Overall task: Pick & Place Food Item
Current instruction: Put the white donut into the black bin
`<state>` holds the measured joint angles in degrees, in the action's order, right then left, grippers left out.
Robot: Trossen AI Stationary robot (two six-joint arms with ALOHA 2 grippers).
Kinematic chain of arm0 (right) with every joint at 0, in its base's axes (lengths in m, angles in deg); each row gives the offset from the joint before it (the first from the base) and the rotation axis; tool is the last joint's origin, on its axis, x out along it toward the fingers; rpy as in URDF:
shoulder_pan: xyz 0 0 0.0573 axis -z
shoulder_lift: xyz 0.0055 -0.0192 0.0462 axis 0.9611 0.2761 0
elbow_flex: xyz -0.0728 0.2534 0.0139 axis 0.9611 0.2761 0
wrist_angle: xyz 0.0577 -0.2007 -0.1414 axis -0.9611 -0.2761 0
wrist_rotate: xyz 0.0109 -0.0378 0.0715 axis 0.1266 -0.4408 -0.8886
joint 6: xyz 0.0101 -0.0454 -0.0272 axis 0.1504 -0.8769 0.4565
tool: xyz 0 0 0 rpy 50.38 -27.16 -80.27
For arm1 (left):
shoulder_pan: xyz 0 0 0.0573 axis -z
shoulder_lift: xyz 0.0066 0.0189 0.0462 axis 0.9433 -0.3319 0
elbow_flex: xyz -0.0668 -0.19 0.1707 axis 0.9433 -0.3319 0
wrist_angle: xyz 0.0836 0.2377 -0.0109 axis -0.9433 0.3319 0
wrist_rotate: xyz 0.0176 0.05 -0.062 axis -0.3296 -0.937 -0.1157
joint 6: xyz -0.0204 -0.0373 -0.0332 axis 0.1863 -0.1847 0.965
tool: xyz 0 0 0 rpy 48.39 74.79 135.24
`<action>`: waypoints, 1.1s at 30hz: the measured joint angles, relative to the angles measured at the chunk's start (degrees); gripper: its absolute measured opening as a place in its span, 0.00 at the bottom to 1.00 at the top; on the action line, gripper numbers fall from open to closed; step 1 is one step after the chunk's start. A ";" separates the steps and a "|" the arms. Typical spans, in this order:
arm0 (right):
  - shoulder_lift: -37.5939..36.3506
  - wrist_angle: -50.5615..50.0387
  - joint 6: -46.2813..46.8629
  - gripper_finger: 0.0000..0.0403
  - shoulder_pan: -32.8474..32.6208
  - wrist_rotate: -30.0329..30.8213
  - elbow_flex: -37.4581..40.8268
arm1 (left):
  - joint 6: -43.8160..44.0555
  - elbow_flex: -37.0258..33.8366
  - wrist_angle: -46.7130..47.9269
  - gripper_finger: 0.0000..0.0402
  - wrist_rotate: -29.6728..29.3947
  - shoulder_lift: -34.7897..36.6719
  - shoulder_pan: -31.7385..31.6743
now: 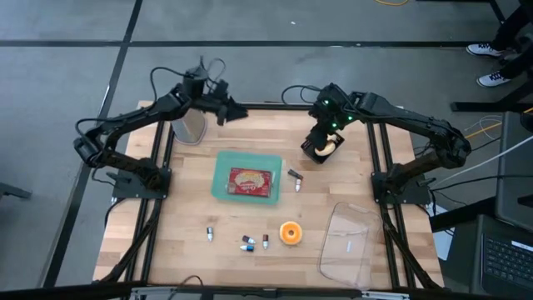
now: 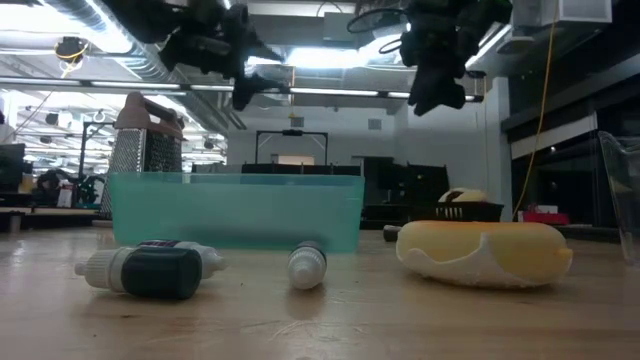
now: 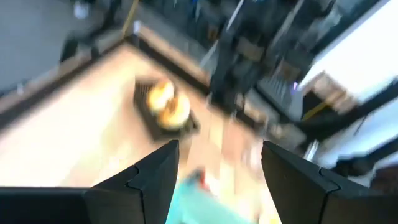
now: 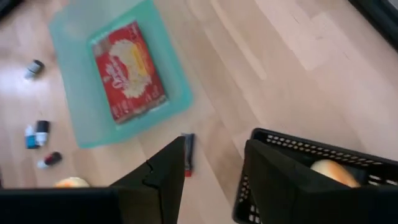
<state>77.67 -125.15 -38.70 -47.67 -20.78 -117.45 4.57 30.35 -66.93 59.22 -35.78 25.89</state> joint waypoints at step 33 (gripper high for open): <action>6.81 0.28 27.10 0.40 -31.03 0.81 -0.70 | -8.53 0.00 0.70 0.56 -12.21 -0.21 4.32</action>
<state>84.49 -124.88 -11.60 -78.70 -19.97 -118.15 -3.97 30.35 -66.24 47.01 -35.99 30.21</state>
